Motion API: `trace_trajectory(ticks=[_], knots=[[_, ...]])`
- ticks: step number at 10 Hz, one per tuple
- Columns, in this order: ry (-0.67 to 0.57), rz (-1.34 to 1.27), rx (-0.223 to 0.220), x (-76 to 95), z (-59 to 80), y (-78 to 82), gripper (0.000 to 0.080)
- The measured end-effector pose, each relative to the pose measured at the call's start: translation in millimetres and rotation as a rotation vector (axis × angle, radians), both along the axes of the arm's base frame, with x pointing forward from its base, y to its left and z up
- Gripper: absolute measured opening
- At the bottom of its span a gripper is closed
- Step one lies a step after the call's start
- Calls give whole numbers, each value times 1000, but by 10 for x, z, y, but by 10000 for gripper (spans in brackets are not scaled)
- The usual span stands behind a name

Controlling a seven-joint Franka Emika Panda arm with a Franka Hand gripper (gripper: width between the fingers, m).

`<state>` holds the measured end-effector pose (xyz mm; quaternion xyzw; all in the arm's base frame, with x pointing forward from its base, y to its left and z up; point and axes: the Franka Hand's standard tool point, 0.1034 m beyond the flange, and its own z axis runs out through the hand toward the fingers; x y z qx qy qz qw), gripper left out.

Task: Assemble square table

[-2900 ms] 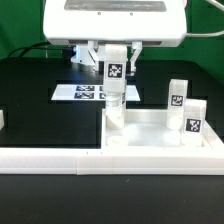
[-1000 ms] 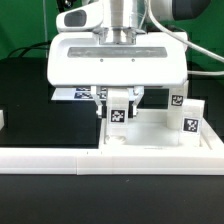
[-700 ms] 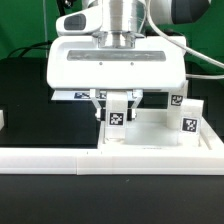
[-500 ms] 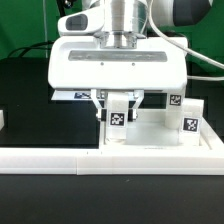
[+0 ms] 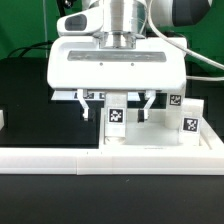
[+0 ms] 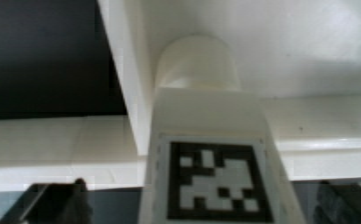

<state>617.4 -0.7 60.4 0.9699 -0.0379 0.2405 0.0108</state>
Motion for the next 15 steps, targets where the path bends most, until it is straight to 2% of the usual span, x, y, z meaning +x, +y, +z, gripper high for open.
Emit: trace_trajectory(ticks=[6, 7, 8, 9, 11, 13, 15], knots=[[0, 0, 0, 0, 0, -1, 649], [22, -9, 20, -9, -5, 22, 649], [91, -29, 84, -26, 90, 86, 649], [132, -49, 119, -16, 203, 88, 649], [167, -70, 139, 0, 173, 39, 649], [335, -73, 207, -67, 149, 113, 649], [531, -100, 219, -146, 133, 143, 649]])
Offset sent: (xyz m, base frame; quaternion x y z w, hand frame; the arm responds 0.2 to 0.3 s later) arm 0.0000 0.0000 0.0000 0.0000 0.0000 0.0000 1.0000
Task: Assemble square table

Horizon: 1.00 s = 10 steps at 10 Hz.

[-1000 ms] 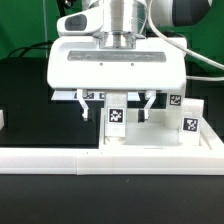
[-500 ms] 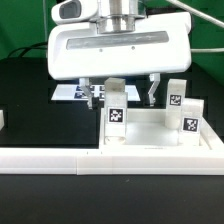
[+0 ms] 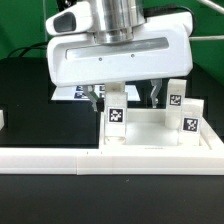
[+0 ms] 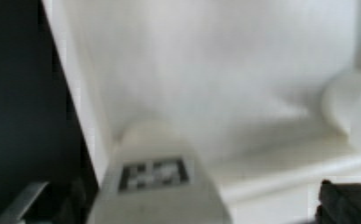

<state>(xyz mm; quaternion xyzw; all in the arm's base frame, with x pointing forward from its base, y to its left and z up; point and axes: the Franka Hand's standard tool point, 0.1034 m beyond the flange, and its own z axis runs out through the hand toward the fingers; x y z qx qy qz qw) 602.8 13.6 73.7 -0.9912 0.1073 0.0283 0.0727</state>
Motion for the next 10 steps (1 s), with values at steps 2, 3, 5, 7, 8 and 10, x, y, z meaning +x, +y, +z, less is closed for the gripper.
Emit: trace_trajectory(ticks=[2, 3, 5, 7, 8, 10], knots=[[5, 3, -1, 63, -13, -27, 649], [6, 3, -1, 61, -16, -28, 649], [8, -2, -4, 56, -27, -52, 649], [11, 41, -60, 69, -36, -151, 649], [13, 24, -58, 65, -40, -148, 623], [16, 4, -59, 63, -42, -151, 450]])
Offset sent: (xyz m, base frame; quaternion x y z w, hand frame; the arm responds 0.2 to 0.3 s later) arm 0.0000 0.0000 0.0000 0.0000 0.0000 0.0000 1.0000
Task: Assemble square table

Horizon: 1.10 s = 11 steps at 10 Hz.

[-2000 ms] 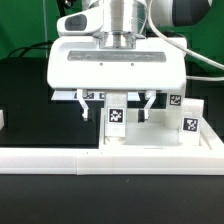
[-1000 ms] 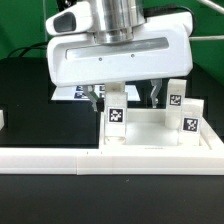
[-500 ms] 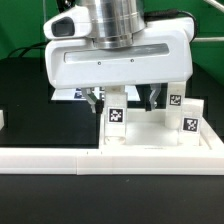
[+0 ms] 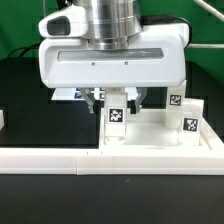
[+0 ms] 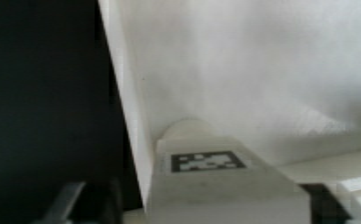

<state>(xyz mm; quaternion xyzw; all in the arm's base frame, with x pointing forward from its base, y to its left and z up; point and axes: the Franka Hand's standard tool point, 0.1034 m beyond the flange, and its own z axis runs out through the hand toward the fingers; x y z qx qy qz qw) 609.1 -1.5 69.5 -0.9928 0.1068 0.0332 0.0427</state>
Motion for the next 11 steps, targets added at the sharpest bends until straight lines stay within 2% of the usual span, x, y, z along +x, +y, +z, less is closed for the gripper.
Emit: trace_trajectory(ticks=[1, 5, 6, 7, 9, 10, 11], knots=[[7, -75, -4, 0, 0, 4, 282], [35, -372, -16, 1, 0, 24, 287], [49, -479, -24, 26, -11, 27, 287], [69, -624, -34, 133, -6, 28, 287], [114, -920, -51, 166, -6, 37, 287], [137, -1126, -26, 181, -13, 54, 288], [149, -1364, 23, 177, -21, 69, 288]])
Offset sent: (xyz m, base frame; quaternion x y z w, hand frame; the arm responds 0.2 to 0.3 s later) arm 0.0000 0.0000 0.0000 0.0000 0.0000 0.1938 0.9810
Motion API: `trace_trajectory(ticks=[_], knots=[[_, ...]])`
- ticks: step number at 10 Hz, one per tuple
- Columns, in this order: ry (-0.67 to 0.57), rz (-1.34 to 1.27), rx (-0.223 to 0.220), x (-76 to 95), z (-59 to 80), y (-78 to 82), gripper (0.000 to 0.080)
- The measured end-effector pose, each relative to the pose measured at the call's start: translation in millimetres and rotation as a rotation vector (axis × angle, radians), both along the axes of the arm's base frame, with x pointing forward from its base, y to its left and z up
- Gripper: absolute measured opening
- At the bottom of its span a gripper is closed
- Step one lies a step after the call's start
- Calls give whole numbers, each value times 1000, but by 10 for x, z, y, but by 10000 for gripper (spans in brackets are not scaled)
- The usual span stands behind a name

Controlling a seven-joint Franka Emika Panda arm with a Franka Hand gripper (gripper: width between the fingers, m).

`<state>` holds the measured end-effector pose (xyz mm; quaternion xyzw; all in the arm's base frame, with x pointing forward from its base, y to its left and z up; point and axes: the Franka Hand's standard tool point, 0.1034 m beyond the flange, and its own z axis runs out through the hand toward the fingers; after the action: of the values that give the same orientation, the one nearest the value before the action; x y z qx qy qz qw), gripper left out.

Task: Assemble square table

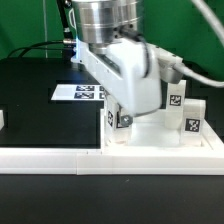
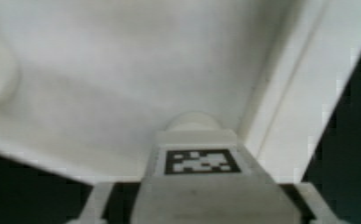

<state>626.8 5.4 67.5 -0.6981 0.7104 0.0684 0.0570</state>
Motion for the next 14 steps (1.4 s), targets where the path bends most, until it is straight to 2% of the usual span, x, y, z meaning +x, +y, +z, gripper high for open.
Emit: trace_trajectory(ticks=[2, 4, 6, 7, 11, 13, 14], knots=[[10, -76, -2, 5, 6, 35, 288], [-2, 50, -4, -13, -7, 32, 289], [11, 410, -30, -51, 30, 81, 602], [3, 523, -31, -49, 42, 116, 635], [-41, 798, -17, -46, 36, 85, 648], [-149, 1226, -95, 43, 48, 4, 648], [-176, 1377, -103, 30, 15, -99, 648]])
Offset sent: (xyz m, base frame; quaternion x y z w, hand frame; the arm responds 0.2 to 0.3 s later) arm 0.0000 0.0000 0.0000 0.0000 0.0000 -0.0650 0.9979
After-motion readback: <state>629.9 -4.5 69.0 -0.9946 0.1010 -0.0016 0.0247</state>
